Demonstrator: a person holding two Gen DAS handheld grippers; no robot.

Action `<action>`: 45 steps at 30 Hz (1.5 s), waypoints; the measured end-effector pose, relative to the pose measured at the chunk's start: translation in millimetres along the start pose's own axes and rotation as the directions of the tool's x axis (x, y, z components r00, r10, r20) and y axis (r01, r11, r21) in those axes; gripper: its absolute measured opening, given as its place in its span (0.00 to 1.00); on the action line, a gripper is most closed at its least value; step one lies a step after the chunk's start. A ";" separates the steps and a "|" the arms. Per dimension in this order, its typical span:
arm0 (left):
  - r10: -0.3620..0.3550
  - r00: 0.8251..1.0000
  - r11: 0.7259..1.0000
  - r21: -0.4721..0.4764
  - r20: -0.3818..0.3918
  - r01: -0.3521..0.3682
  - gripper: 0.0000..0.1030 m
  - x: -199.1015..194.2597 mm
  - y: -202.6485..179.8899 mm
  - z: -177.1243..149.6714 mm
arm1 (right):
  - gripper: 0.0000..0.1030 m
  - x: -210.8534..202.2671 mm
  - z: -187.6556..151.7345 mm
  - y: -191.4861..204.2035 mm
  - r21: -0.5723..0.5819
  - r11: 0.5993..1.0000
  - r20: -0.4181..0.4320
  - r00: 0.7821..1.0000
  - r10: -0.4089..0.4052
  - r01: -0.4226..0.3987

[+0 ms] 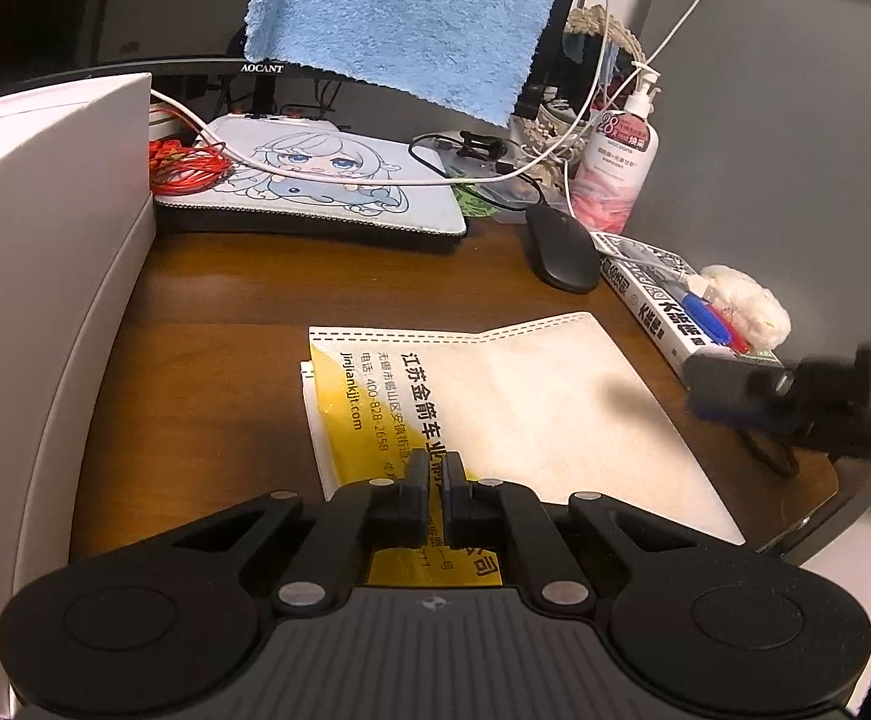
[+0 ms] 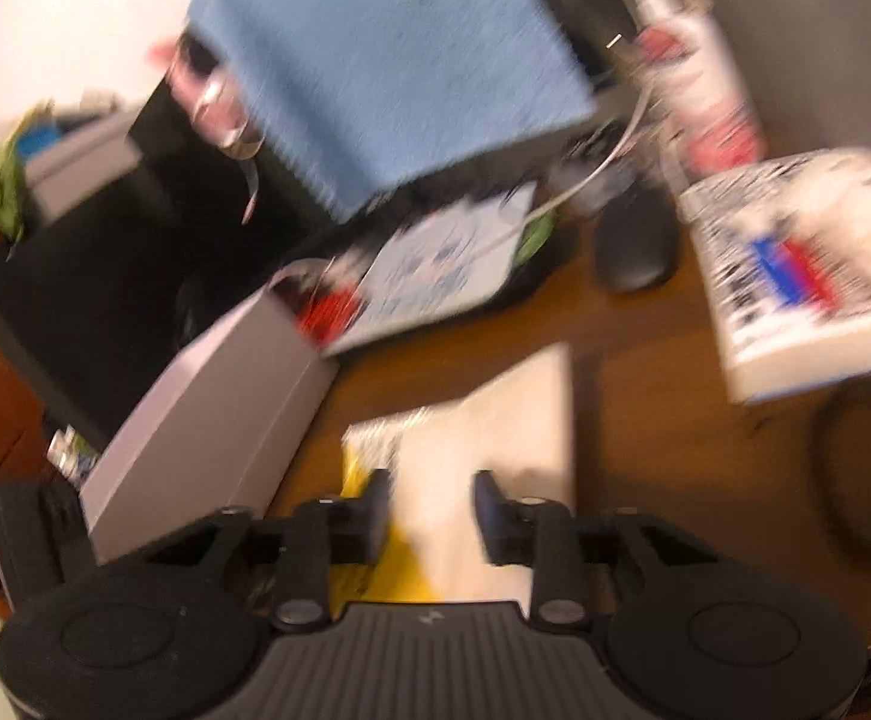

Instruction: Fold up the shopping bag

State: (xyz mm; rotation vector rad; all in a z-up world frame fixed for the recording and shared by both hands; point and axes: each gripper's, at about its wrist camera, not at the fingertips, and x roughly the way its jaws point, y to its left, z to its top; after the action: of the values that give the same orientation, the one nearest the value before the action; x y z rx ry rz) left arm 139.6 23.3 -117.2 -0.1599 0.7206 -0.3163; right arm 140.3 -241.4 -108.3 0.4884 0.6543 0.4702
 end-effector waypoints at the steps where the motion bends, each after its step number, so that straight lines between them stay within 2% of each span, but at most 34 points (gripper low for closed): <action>1: 0.001 1.000 1.000 0.001 0.001 -0.001 0.05 -0.3 -0.1 -0.3 | 0.40 -4.3 2.3 -5.2 0.013 1.000 0.019 1.000 -0.021 0.021; 5: 0.000 1.000 1.000 -0.002 0.003 0.000 0.05 0.3 -0.7 -0.2 | 0.40 -6.0 3.6 -22.0 0.062 0.997 0.011 0.999 -0.052 0.051; 11: -0.012 1.000 1.000 -0.016 0.001 0.012 0.05 0.5 1.4 0.5 | 0.38 10.3 -6.1 -36.4 0.139 0.990 -0.053 0.998 0.028 -0.020; 12: -0.013 1.000 1.000 -0.019 0.001 0.013 0.05 0.7 1.6 0.4 | 0.36 12.9 -7.0 -37.9 0.147 0.989 -0.061 0.997 0.038 -0.029; 16: -0.019 1.000 0.999 -0.035 0.003 0.019 0.05 0.8 3.8 0.0 | 0.15 20.0 -10.2 -44.3 0.183 0.981 -0.071 0.994 0.081 -0.067; 20: -0.065 0.998 0.996 -0.065 -0.005 0.065 0.05 2.6 6.3 0.6 | 0.09 17.7 -11.3 -51.5 0.240 0.960 -0.034 0.987 0.155 -0.142; 22: -0.089 0.996 0.994 -0.066 -0.010 0.088 0.05 4.0 4.0 -0.1 | 0.08 12.9 -9.3 -51.9 0.244 0.959 -0.014 0.988 0.152 -0.144; 29: -0.087 0.996 0.996 -0.034 -0.006 0.086 0.05 7.7 -10.2 -1.2 | 0.08 1.3 -1.2 -33.6 0.163 0.978 0.024 0.991 0.129 -0.131; 34: -0.082 0.997 0.996 -0.030 -0.001 0.082 0.05 7.2 -11.0 -1.8 | 0.14 5.1 -1.6 -24.6 0.142 0.973 0.015 0.983 0.185 -0.185; 43: -0.077 0.997 0.997 -0.026 0.008 0.078 0.05 5.7 -8.9 -4.6 | 0.18 33.5 -12.5 -31.6 0.283 0.897 -0.014 0.934 0.358 -0.340; 45: -0.086 0.996 0.996 -0.035 0.008 0.086 0.02 5.6 -6.3 -4.7 | 0.18 39.2 -16.0 -33.7 0.313 0.884 -0.023 0.928 0.372 -0.346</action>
State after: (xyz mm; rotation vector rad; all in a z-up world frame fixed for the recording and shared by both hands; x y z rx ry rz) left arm 139.0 15.3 -122.6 -0.2260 0.7143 -0.3850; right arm 165.6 -241.8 -156.2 0.8971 0.7230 0.7494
